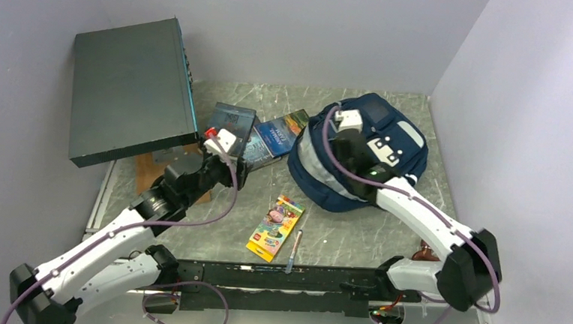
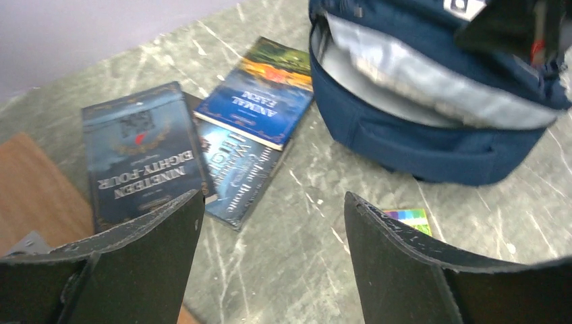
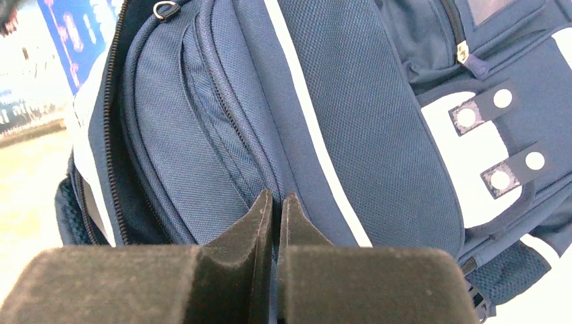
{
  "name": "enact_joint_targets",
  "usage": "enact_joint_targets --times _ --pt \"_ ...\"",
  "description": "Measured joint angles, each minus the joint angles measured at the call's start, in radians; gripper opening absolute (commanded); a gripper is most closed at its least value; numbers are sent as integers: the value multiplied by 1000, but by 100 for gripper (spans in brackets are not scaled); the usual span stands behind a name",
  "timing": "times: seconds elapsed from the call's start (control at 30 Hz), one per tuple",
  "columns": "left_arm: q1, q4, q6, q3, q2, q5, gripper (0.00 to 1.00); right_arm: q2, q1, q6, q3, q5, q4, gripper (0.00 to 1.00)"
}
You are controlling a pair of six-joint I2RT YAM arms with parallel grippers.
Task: Pack the student bag
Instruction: Adjust the student bag at the center of the board.
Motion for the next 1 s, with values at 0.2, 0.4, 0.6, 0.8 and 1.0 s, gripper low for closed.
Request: enact_joint_targets --times 0.2,0.4,0.6,0.8,1.0 --pt "1 -32 -24 101 212 142 78 -94 -206 -103 -1 -292 -59 0" --pt "6 -89 -96 168 347 229 84 -94 -243 -174 -67 -422 -114 0" --pt "26 -274 -268 487 672 144 75 -105 -257 -165 -94 -429 -130 0" --pt "37 -401 -304 713 961 -84 76 -202 -259 -113 -185 -435 -110 0" --pt "41 -466 -241 823 1158 -187 84 -289 -259 -60 -225 -433 -122 0"
